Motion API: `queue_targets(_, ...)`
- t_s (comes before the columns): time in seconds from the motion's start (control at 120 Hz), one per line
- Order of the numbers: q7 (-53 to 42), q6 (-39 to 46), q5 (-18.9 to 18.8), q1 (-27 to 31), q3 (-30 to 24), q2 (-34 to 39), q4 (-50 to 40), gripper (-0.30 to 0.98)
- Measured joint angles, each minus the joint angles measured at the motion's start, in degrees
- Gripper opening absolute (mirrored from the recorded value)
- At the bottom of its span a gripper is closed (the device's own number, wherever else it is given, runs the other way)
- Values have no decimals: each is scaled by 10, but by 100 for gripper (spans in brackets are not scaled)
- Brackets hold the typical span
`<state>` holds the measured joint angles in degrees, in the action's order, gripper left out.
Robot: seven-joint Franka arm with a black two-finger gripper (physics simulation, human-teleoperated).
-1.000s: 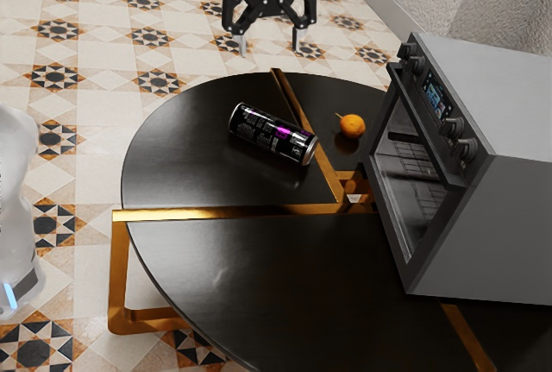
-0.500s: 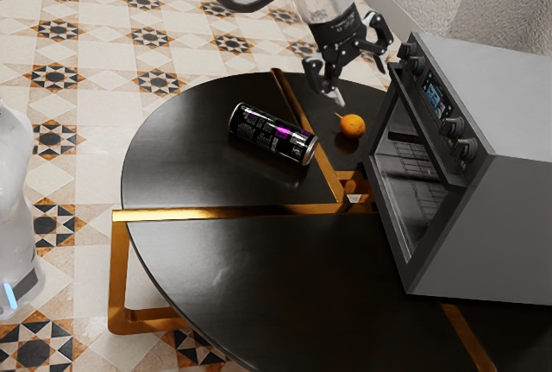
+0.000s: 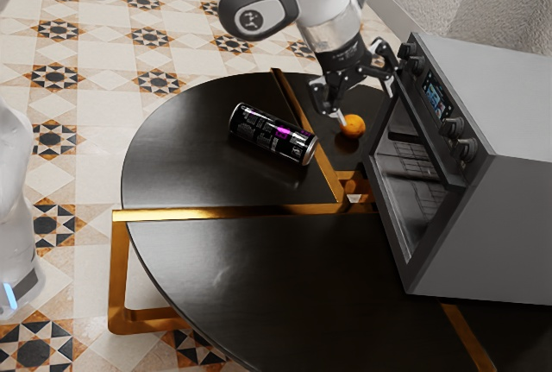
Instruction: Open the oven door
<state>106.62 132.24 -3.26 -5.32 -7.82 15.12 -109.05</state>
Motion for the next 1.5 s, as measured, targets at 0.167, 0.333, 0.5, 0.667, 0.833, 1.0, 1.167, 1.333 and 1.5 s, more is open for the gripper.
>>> queue_targets(0.167, -22, 4, -13, 5, 0, -10, 1, 68)
queue_targets(0.333, -39, 16, -18, 5, 0, -36, 9, 68)
queue_targets(0.5, -52, 29, -19, 8, 2, -53, 33, 68)
queue_targets(0.667, -67, 37, -19, 27, 6, -89, 73, 68)
queue_targets(0.833, -80, 42, -19, 28, 8, -110, 87, 68)
queue_targets(1.0, -89, 45, -19, 27, 9, -117, 89, 68)
queue_targets(1.167, -98, 53, -19, 25, 17, -129, 95, 68)
queue_targets(1.333, -106, 58, -18, 35, 17, -135, 97, 68)
queue_targets(1.5, -111, 61, -18, 40, 18, -140, 97, 68)
